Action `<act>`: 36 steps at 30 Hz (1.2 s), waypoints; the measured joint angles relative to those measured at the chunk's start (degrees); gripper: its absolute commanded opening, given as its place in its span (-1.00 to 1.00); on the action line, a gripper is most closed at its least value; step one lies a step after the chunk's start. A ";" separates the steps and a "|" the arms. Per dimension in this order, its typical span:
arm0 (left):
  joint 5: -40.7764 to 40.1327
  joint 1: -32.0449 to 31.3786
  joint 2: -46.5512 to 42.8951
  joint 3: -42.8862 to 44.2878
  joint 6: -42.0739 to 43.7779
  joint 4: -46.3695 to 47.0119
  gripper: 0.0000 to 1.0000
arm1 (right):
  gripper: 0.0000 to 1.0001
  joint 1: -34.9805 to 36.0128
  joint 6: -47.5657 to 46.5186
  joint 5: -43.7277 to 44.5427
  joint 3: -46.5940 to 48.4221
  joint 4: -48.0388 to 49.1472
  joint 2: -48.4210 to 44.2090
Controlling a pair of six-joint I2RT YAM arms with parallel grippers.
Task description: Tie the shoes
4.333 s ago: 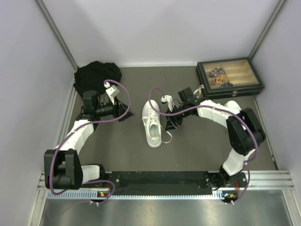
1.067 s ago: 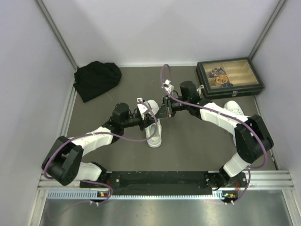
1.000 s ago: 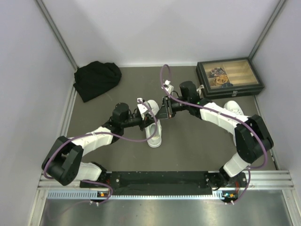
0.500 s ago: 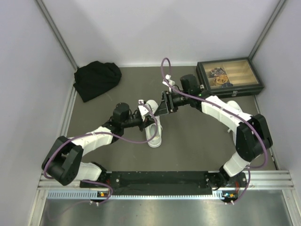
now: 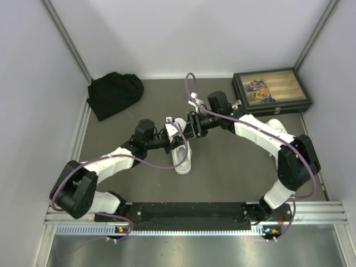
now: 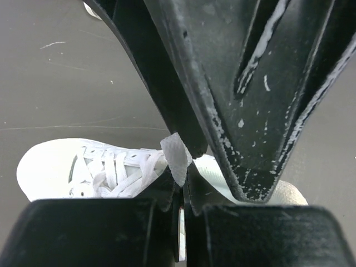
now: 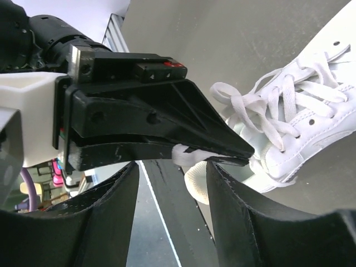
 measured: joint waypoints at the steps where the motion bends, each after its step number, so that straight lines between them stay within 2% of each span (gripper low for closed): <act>1: 0.00 0.00 0.00 0.00 0.15 -0.28 -1.00 | 0.04 0.13 0.07 0.02 0.09 -0.02 0.00; 3: 0.00 -0.02 0.00 0.00 0.42 -0.81 -1.00 | 0.03 0.22 0.31 0.15 0.81 -0.33 0.26; 11: -0.09 -0.44 0.00 0.09 1.70 -2.23 -1.00 | -0.32 0.33 1.31 0.55 2.99 -0.42 2.32; 16: -0.24 -0.50 0.00 0.28 1.90 -2.58 -1.00 | -0.39 0.52 0.79 1.44 2.99 -1.64 3.02; 18: -0.26 -0.52 0.04 0.33 1.95 -2.64 -1.00 | -0.52 0.59 0.09 1.73 2.99 -2.51 3.02; 20: -0.26 -0.52 0.09 0.33 2.08 -2.67 -0.97 | -0.86 0.59 -0.42 2.05 2.99 -3.26 3.02; 21: -0.26 -0.52 0.09 0.33 2.12 -2.67 -0.88 | -1.00 0.59 -0.79 2.23 2.99 -3.52 3.02; 22: -0.26 -0.52 0.09 0.39 2.16 -2.69 -0.76 | -1.00 0.59 -1.03 2.27 2.99 -3.74 3.02; 23: -0.26 -0.52 0.09 0.48 2.34 -2.73 -0.49 | -1.00 0.61 -1.05 2.38 2.99 -4.02 3.02; 26: -0.20 -0.52 0.07 0.90 2.62 -3.72 -0.06 | -1.00 0.61 -1.33 2.45 2.99 -4.20 3.02; 31: 1.77 0.52 -3.08 1.92 2.36 -10.10 0.07 | -1.00 0.61 -1.95 2.12 2.99 -3.54 3.02; 36: 6.47 5.79 -11.67 1.92 0.35 -13.73 0.03 | -1.00 0.59 -2.03 1.05 2.91 -0.68 3.02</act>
